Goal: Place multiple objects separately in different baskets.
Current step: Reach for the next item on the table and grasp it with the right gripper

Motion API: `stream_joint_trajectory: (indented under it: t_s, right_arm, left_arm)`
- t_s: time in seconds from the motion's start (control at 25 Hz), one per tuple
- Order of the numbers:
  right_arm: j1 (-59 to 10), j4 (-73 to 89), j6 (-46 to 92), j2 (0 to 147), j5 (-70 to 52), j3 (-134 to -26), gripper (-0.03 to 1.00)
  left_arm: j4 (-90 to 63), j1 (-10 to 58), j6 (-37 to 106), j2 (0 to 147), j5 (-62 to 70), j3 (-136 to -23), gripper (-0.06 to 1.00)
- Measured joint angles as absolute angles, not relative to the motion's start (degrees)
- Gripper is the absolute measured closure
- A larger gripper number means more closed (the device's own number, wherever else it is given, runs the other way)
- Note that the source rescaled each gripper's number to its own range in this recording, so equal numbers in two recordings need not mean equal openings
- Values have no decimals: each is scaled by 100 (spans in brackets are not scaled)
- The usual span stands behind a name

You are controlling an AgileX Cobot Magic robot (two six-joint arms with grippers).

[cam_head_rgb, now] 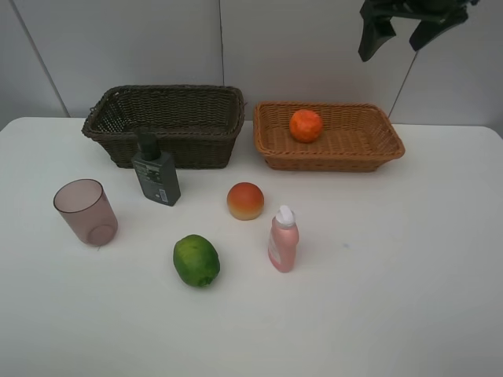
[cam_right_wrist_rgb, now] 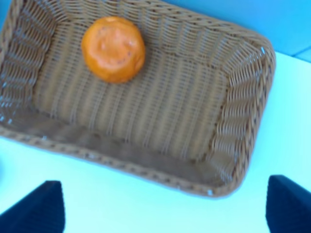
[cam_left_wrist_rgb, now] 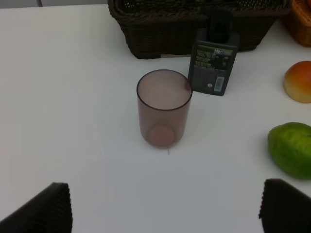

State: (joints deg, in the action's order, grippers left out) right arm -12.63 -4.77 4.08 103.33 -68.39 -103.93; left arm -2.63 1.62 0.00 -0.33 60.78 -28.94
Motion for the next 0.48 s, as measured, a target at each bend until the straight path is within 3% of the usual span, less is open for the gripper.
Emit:
stream_joint_trajectory:
  t_s: [0.48]
  right_arm:
    - [-1299,-300,105,8651,-6409,-7243,12]
  left_arm:
    - [-263,162,0,-33,6078,-2894,-5]
